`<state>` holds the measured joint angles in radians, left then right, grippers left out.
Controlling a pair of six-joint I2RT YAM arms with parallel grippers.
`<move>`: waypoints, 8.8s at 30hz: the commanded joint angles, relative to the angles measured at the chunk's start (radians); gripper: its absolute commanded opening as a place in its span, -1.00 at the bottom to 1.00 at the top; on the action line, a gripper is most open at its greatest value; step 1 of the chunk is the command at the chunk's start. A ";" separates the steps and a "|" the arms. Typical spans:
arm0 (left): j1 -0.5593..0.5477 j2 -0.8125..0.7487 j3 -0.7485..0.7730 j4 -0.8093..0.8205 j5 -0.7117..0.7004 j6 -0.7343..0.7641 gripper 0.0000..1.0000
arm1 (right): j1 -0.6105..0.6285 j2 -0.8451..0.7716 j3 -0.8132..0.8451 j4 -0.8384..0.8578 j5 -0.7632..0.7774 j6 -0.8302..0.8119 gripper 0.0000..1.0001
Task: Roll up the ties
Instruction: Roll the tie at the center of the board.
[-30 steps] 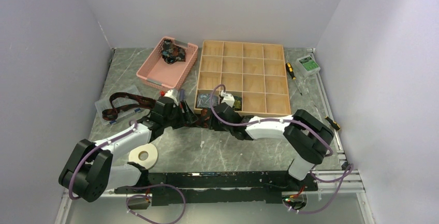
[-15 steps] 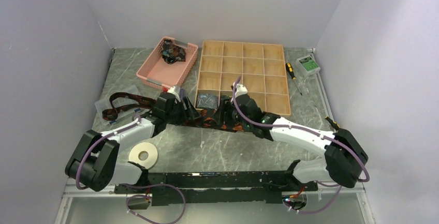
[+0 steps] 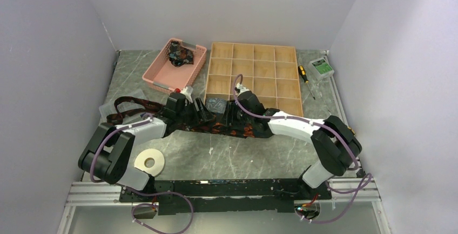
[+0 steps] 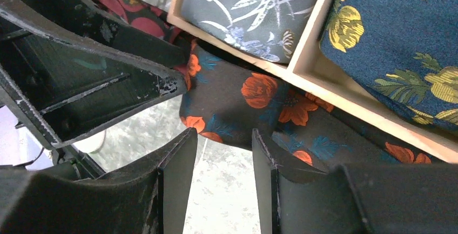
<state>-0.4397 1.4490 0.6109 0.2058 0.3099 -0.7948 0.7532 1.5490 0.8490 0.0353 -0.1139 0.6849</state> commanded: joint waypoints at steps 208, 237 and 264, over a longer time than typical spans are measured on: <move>-0.153 0.227 0.291 -0.100 0.207 0.188 0.37 | -0.217 -0.190 -0.376 0.140 -0.123 0.092 -0.25; -0.250 0.356 0.366 -0.114 0.334 0.247 0.09 | -0.228 -0.102 -0.385 0.223 -0.159 0.113 -0.28; -0.369 0.457 0.931 -1.292 -0.589 0.212 -0.94 | -0.243 -0.508 -0.397 -0.113 0.042 0.024 0.15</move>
<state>-0.7589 1.8549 1.4342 -0.8104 -0.0330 -0.5461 0.5201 1.1038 0.4778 -0.0311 -0.1230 0.7368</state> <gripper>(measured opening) 0.359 0.571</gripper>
